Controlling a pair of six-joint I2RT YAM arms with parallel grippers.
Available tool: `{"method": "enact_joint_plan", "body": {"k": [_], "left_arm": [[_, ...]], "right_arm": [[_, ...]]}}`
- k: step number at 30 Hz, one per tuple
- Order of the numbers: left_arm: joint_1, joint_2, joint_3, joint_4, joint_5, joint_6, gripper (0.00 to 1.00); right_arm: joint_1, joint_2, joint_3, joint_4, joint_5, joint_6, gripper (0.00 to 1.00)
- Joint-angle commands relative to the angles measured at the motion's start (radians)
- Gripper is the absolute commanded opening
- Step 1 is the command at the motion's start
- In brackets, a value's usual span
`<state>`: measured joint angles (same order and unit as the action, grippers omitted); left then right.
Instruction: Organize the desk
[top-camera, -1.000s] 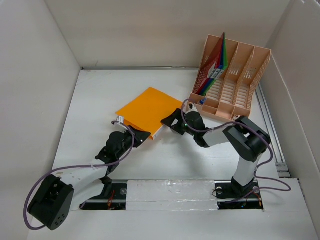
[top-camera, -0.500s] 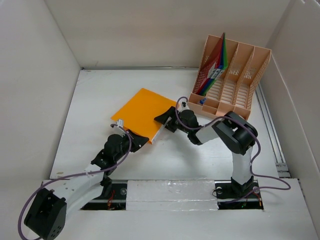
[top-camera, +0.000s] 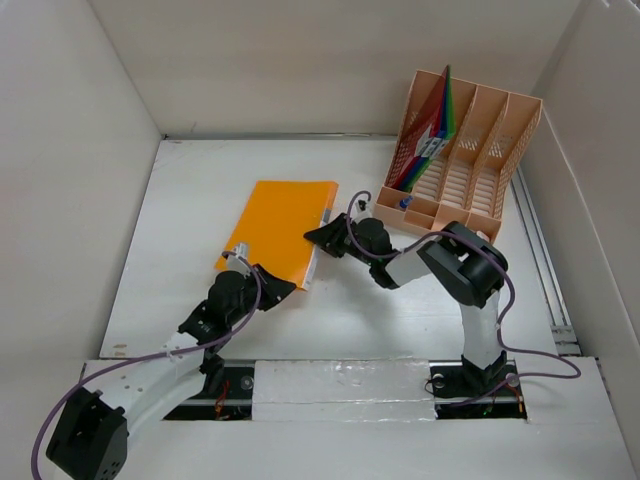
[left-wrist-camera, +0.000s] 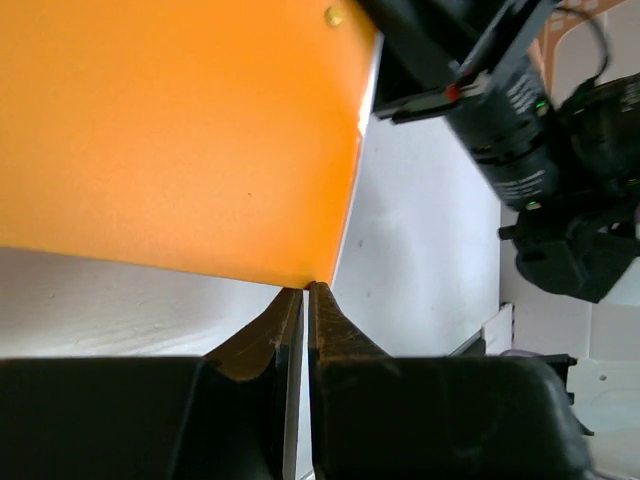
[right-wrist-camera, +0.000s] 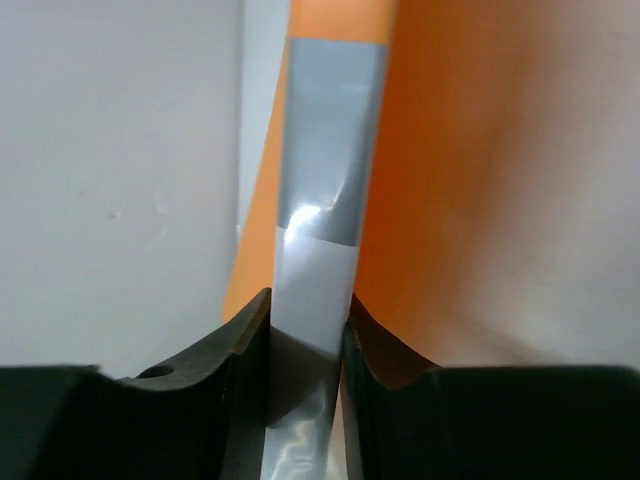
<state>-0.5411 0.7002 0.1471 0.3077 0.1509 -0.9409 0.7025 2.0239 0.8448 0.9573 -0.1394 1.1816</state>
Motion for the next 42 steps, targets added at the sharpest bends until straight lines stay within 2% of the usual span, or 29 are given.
{"method": "enact_joint_plan", "body": {"k": [1, 5, 7, 8, 10, 14, 15, 17, 19, 24, 29, 37, 42], "left_arm": [[0.004, -0.021, 0.023, 0.013, -0.011, 0.018, 0.0], [0.004, -0.008, 0.046, 0.033, -0.007, 0.051, 0.0], [0.004, -0.001, 0.066, 0.027, -0.03, 0.071, 0.0], [0.004, 0.001, 0.101, 0.021, -0.046, 0.085, 0.07], [0.004, -0.005, 0.161, 0.01, -0.045, 0.108, 0.13], [0.004, -0.056, 0.198, 0.065, 0.001, 0.129, 0.32], [0.004, -0.073, 0.197, 0.085, -0.001, 0.123, 0.35], [0.004, -0.113, 0.206, 0.079, -0.013, 0.125, 0.41], [0.004, -0.145, 0.215, 0.048, -0.039, 0.134, 0.42], [0.004, -0.177, 0.21, 0.057, -0.077, 0.122, 0.41], [0.004, -0.174, 0.16, 0.108, -0.08, 0.099, 0.41], [0.013, -0.002, 0.147, 0.197, -0.017, 0.067, 0.41], [0.013, 0.057, 0.14, 0.247, 0.016, 0.06, 0.41]], "right_arm": [[0.026, 0.015, 0.045, 0.135, -0.066, -0.02, 0.3], [0.026, 0.004, 0.05, 0.161, -0.095, -0.042, 0.09], [0.026, -0.022, 0.057, 0.132, -0.112, -0.057, 0.04], [0.026, -0.036, 0.062, 0.115, -0.118, -0.082, 0.01], [0.026, -0.089, 0.082, 0.046, -0.115, -0.124, 0.0], [0.051, -0.23, 0.14, -0.174, -0.017, -0.359, 0.0], [0.063, -0.257, 0.155, -0.266, 0.032, -0.403, 0.0], [0.072, -0.331, 0.191, -0.333, 0.07, -0.517, 0.0], [0.084, -0.401, 0.214, -0.426, 0.165, -0.621, 0.0], [0.123, -0.528, 0.253, -0.529, 0.297, -0.832, 0.0], [0.158, -0.681, 0.24, -0.5, 0.504, -1.025, 0.0], [0.158, -0.984, 0.142, -0.315, 0.843, -1.315, 0.0], [0.111, -1.141, 0.1, -0.197, 0.9, -1.439, 0.0]]}}
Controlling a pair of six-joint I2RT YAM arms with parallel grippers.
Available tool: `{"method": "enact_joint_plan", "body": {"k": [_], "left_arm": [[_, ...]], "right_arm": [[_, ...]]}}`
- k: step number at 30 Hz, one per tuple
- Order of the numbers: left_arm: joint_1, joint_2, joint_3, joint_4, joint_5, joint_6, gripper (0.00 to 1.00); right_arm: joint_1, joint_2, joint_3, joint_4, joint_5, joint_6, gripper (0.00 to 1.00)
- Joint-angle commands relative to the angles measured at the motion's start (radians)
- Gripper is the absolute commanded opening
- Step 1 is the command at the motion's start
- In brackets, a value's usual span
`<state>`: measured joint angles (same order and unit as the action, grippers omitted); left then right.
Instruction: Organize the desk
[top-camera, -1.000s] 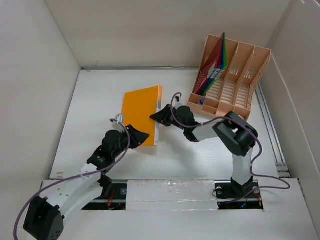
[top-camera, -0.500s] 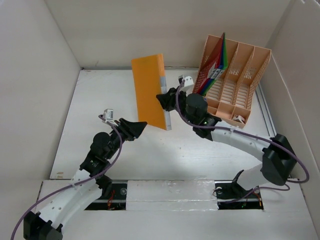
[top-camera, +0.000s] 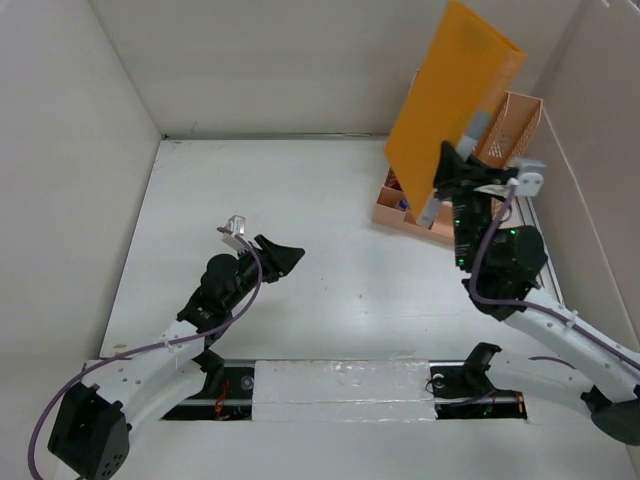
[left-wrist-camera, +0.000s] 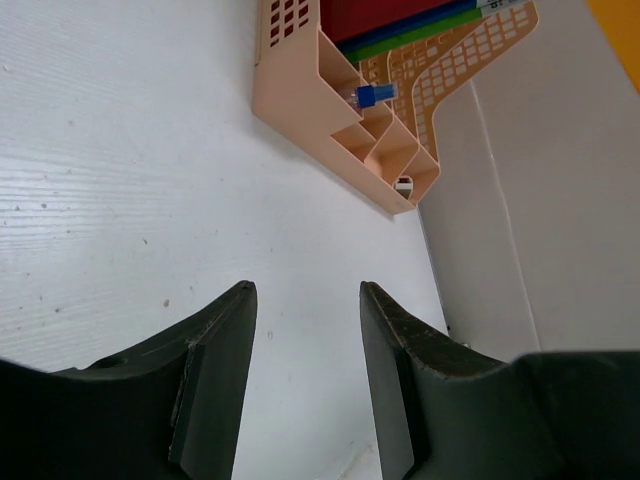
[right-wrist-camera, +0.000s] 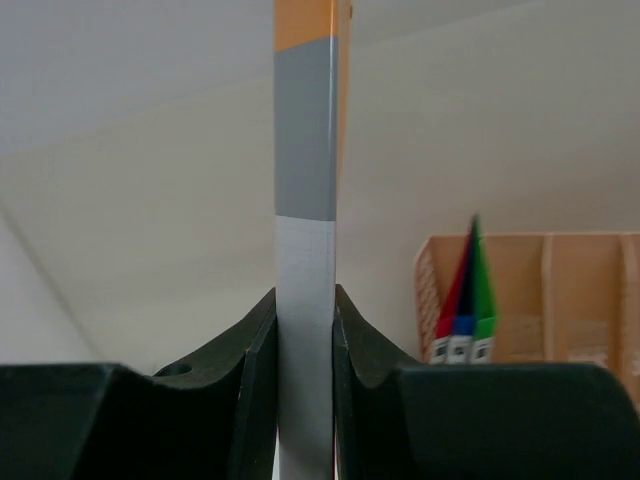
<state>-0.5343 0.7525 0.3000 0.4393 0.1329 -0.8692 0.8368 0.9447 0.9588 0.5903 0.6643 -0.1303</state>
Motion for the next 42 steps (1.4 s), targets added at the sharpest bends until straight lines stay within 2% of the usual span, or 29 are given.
{"method": "enact_joint_plan", "body": {"k": [1, 4, 11, 17, 23, 26, 27, 29, 32, 42], "left_arm": [[0.007, 0.008, -0.013, 0.118, 0.039, -0.016, 0.41], [0.016, 0.007, -0.002, 0.098, 0.045, 0.001, 0.41], [0.016, -0.022, -0.01, 0.085, 0.02, 0.013, 0.41], [0.016, 0.025, -0.004, 0.099, 0.05, 0.012, 0.41], [0.016, 0.042, -0.009, 0.122, 0.062, 0.009, 0.41], [0.016, 0.031, -0.013, 0.107, 0.057, 0.021, 0.41], [0.016, 0.025, -0.028, 0.128, 0.054, 0.015, 0.41], [0.016, 0.028, -0.024, 0.125, 0.054, 0.013, 0.41], [0.016, 0.033, -0.004, 0.098, 0.06, 0.025, 0.41], [0.016, 0.067, -0.03, 0.153, 0.085, 0.016, 0.4]], "right_arm": [[-0.024, -0.081, -0.012, 0.174, 0.106, -0.135, 0.0], [-0.053, -0.153, -0.005, 0.166, 0.121, -0.144, 0.0], [-0.087, -0.311, -0.02, 0.008, 0.132, -0.017, 0.0], [-0.12, -0.285, 0.003, 0.025, 0.248, -0.103, 0.0], [-0.208, -0.213, 0.023, 0.029, 0.216, -0.123, 0.0], [-0.255, -0.14, 0.012, 0.029, 0.117, -0.114, 0.0], [-0.307, -0.088, 0.014, 0.014, 0.031, -0.101, 0.0], [-0.321, -0.077, 0.014, -0.006, 0.006, -0.078, 0.0], [-0.383, -0.049, 0.012, -0.021, -0.112, -0.039, 0.0], [-0.584, 0.069, -0.054, 0.143, -0.337, 0.09, 0.0]]}}
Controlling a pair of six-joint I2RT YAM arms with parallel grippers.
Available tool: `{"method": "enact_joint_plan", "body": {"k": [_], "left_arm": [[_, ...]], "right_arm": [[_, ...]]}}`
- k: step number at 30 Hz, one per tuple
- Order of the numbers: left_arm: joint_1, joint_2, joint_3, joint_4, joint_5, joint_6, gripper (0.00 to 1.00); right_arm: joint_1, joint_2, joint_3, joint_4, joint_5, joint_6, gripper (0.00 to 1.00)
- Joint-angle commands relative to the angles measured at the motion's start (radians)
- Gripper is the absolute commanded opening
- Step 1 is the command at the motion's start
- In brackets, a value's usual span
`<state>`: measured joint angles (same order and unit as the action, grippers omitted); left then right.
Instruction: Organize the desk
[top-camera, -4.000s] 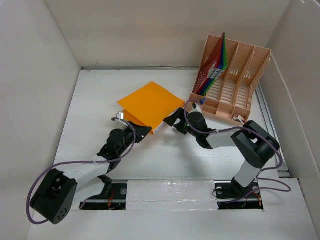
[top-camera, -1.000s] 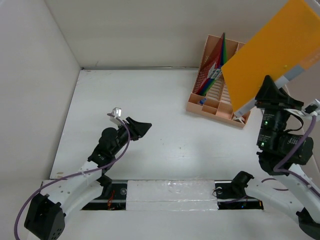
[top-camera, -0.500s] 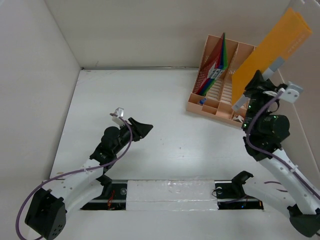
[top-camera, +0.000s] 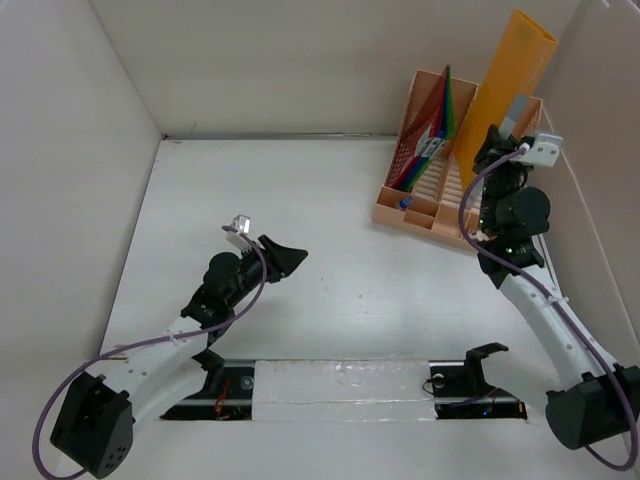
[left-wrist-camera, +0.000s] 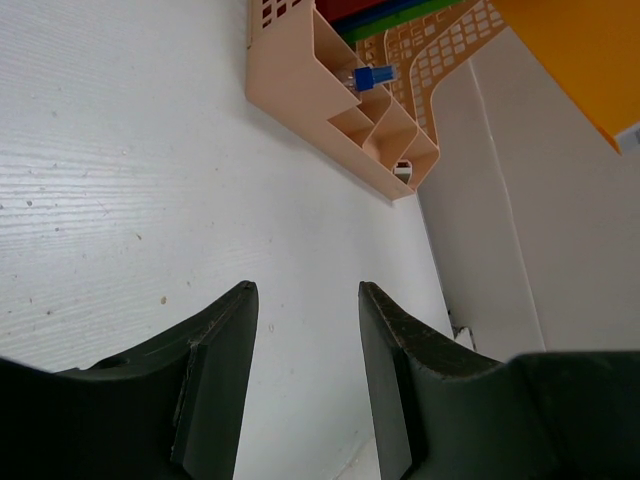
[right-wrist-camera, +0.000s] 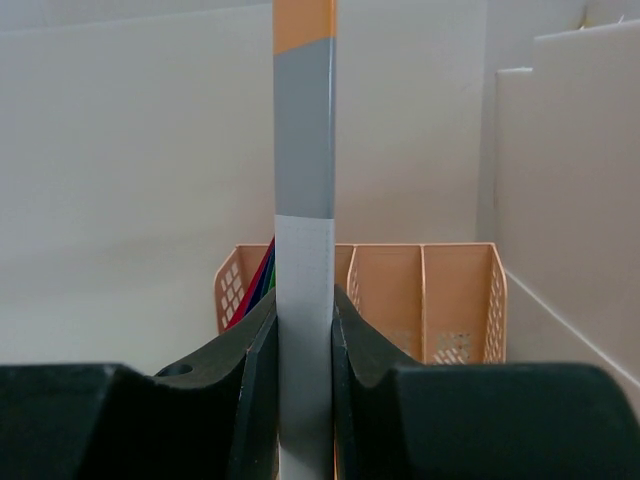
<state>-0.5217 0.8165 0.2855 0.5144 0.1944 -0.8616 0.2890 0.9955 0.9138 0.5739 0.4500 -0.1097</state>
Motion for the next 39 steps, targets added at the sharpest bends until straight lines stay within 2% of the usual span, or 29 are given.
{"method": "enact_joint_plan", "body": {"k": [1, 8, 18, 20, 21, 23, 27, 31, 39], "left_arm": [[0.003, 0.004, -0.008, 0.078, 0.027, 0.009, 0.4], [0.012, -0.007, -0.016, 0.075, 0.019, 0.01, 0.4], [0.012, 0.039, -0.008, 0.091, 0.051, 0.007, 0.4], [0.022, 0.046, -0.026, 0.119, 0.054, 0.0, 0.4], [0.022, 0.05, -0.025, 0.119, 0.068, -0.004, 0.4], [0.031, 0.062, -0.008, 0.11, 0.079, -0.002, 0.4], [0.031, 0.07, -0.026, 0.137, 0.085, -0.01, 0.4], [0.031, 0.064, -0.011, 0.114, 0.085, -0.004, 0.4], [0.031, 0.038, -0.015, 0.096, 0.082, 0.003, 0.39]], "right_arm": [[-0.046, 0.031, -0.01, 0.171, -0.132, 0.091, 0.0], [-0.077, 0.141, -0.079, 0.242, -0.169, 0.206, 0.0], [-0.059, 0.178, -0.188, 0.17, -0.089, 0.331, 0.0], [-0.05, 0.173, -0.199, 0.126, -0.086, 0.338, 0.1], [-0.05, 0.169, -0.199, 0.11, -0.065, 0.343, 0.2], [-0.04, 0.163, -0.193, 0.054, -0.04, 0.373, 0.31], [-0.073, 0.134, -0.147, -0.057, -0.06, 0.423, 0.54], [-0.132, 0.144, 0.006, -0.239, -0.106, 0.493, 0.56], [-0.238, 0.252, 0.166, -0.399, -0.209, 0.565, 0.57]]}}
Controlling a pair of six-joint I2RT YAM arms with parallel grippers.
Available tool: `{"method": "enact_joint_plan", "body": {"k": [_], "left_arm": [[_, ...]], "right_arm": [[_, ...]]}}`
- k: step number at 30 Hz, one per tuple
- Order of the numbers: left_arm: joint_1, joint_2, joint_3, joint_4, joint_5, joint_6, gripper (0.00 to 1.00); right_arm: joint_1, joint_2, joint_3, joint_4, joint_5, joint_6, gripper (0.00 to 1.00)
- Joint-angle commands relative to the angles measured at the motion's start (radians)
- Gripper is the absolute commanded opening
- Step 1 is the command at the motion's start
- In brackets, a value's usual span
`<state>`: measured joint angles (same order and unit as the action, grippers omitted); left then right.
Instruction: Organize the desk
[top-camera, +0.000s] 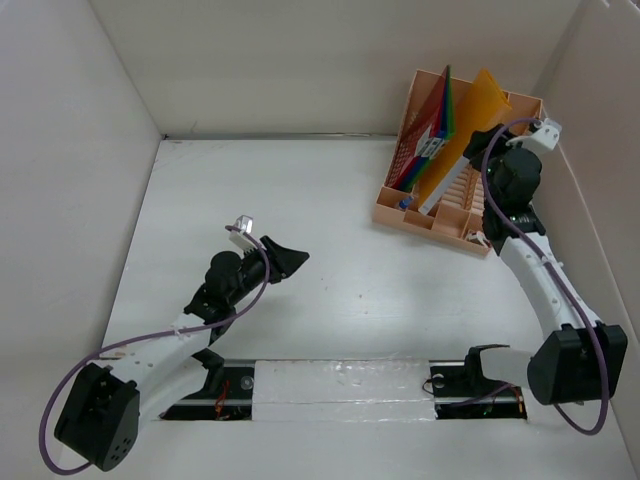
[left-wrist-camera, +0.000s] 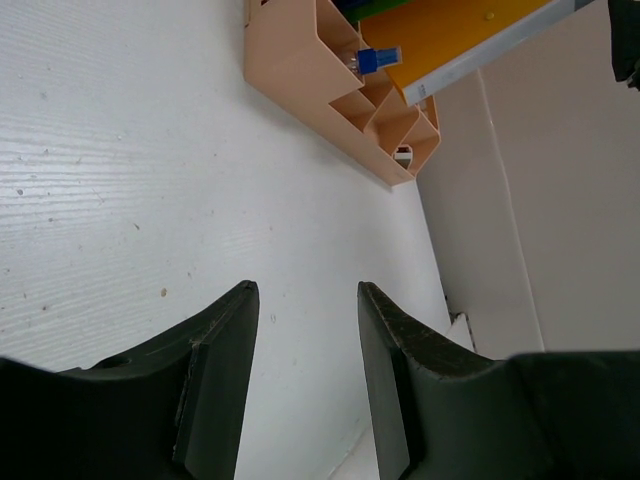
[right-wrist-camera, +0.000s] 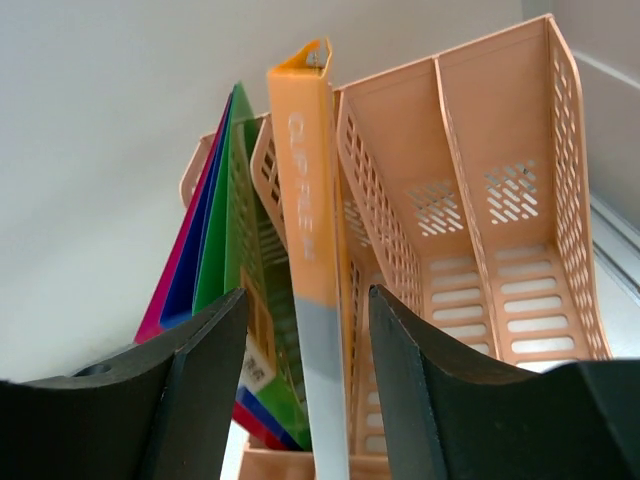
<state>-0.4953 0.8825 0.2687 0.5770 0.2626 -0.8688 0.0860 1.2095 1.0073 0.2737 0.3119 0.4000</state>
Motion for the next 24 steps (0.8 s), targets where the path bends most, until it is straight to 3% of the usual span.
{"method": "enact_joint_plan", "body": {"k": [1, 8, 14, 18, 20, 21, 24], "left_arm": [[0.004, -0.033, -0.003, 0.047, 0.015, 0.007, 0.4], [0.004, -0.016, 0.006, 0.043, 0.023, 0.011, 0.4], [0.004, 0.007, 0.012, 0.053, 0.032, 0.011, 0.4], [0.004, 0.03, 0.036, 0.04, 0.044, 0.016, 0.4], [0.004, 0.033, 0.029, 0.044, 0.041, 0.016, 0.4], [0.004, 0.033, 0.017, 0.053, 0.04, 0.011, 0.4], [0.004, 0.039, 0.039, 0.046, 0.043, 0.013, 0.4]], "right_arm": [[-0.045, 0.063, 0.086, -0.126, -0.094, 0.059, 0.57], [-0.08, 0.186, 0.246, -0.309, -0.157, 0.077, 0.59], [-0.089, 0.225, 0.315, -0.37, -0.168, 0.076, 0.59], [-0.089, 0.245, 0.343, -0.39, -0.131, 0.062, 0.23], [-0.089, 0.262, 0.367, -0.429, -0.129, 0.051, 0.12], [-0.089, 0.271, 0.391, -0.442, -0.132, 0.022, 0.0], [-0.089, 0.289, 0.435, -0.476, -0.135, -0.047, 0.0]]}}
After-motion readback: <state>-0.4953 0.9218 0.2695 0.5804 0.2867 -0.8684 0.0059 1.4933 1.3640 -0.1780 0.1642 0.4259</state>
